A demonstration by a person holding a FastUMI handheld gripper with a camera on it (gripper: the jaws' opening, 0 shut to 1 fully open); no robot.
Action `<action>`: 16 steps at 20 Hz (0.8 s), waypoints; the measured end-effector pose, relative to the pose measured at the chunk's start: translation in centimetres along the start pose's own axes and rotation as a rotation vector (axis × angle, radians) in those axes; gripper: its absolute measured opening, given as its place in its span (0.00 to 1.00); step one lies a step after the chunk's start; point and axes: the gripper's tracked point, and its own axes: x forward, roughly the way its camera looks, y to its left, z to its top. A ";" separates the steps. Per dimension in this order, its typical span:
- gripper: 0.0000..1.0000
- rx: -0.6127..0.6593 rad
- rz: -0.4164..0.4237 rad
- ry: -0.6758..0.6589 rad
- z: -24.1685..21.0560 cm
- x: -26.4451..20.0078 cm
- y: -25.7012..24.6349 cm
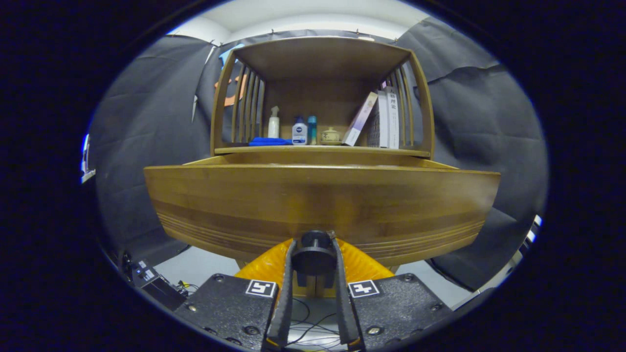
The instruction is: Pull open the drawer, take out the items inside it, and place them on the countertop above the cabinet.
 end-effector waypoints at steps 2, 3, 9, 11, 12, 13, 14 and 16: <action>0.55 -0.005 -0.038 -0.048 0.8 -0.3 -0.8; 0.64 -0.014 -0.051 -0.081 1.6 -0.4 -1.1; 1.00 0.035 -0.016 -0.199 8.4 -3.3 -1.0; 1.00 0.043 -0.009 -0.232 11.7 -3.9 -1.3; 1.00 0.046 -0.011 -0.251 13.4 -4.1 -1.6; 1.00 0.052 -0.017 -0.261 15.0 -4.0 -2.0; 1.00 0.058 -0.023 -0.267 16.5 -3.7 -2.2; 1.00 0.064 -0.029 -0.253 18.9 -2.8 -2.6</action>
